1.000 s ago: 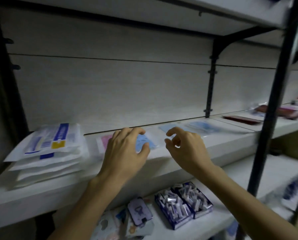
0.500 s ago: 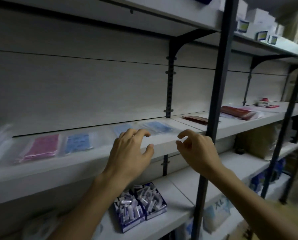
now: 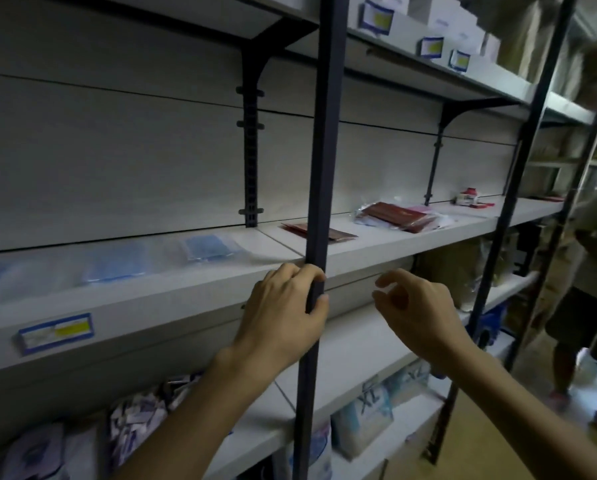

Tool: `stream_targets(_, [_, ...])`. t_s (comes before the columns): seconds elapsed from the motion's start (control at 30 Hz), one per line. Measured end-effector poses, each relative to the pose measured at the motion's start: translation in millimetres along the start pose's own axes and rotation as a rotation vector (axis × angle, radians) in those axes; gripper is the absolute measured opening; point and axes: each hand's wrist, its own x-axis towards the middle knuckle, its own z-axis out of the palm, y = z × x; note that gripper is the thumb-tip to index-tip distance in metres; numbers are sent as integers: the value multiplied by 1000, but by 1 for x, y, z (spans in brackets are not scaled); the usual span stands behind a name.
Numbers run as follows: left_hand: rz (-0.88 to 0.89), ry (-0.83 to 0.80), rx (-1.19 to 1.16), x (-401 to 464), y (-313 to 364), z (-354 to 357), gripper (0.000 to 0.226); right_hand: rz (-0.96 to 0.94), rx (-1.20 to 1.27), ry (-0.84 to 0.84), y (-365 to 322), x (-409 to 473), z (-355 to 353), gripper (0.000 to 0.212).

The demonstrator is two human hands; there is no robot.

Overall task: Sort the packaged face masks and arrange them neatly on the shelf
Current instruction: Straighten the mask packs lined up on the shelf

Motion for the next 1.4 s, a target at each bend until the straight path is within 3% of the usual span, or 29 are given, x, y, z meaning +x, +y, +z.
stream_targets(0.33, [83, -78, -74, 99, 43, 115, 30, 55, -100, 16, 129, 67, -19, 22])
stream_targets(1.1, [18, -43, 5, 332, 98, 358, 26, 5, -7, 5, 420, 248, -23, 14])
stream_targets(1.4, [-90, 7, 91, 408, 152, 449, 25, -49, 87, -135, 561, 316, -59, 15])
